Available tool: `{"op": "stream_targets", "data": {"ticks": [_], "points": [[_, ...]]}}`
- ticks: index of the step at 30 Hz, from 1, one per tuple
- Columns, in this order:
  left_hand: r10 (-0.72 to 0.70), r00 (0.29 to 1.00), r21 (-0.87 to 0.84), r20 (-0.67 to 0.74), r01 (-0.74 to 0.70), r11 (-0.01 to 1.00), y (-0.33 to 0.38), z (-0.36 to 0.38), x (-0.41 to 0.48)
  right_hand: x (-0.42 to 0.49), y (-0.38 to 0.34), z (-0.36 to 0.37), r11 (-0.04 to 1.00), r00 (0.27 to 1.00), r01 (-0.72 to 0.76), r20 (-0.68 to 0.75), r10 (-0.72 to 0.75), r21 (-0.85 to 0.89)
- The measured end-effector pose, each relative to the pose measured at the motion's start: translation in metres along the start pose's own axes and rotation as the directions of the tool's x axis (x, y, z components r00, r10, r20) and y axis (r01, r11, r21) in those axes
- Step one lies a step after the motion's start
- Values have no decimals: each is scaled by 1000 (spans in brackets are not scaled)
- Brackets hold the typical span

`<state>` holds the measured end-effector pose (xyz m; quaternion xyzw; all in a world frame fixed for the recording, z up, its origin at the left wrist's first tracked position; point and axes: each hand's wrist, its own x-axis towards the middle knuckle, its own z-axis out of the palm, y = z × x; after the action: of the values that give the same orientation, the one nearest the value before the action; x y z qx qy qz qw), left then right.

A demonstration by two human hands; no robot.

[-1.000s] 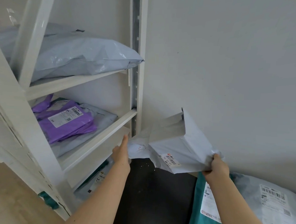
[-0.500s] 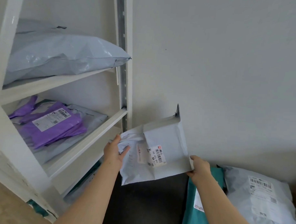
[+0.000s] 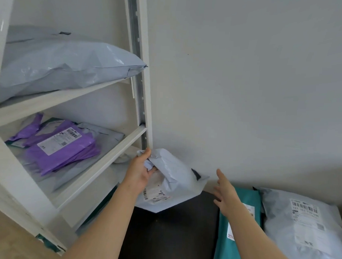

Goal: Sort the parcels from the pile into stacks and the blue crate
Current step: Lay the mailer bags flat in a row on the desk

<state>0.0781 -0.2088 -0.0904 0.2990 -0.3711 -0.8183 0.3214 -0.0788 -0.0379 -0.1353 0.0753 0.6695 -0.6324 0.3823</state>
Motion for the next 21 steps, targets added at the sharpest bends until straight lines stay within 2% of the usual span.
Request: {"op": "stream_targets", "data": {"ticks": [6,8,10,13,15,17,21], "points": [[-17,999,39,30,16,999,0,2,0,5,15,11,991,991,-50,114,65,-128],[-11,1000,33,23,10,999,2,3,-1,8,21,15,993,998,-34,48,39,-117],[4,1000,53,5,-5,999,5,4,-1,10,21,14,996,996,27,-84,-33,-80],[90,993,233,-80,-70,970,11,6,-3,7,14,5,981,960,149,-222,-173,-122],[137,984,286,-117,-99,953,14,8,-4,5,9,-1,975,946,172,-253,-203,-137],[141,983,266,-121,-105,958,15,12,-6,6,8,-2,980,964,127,-212,-158,-150],[129,989,231,-76,-108,967,16,18,-11,7,23,10,959,995,-23,-102,-6,-283]]}}
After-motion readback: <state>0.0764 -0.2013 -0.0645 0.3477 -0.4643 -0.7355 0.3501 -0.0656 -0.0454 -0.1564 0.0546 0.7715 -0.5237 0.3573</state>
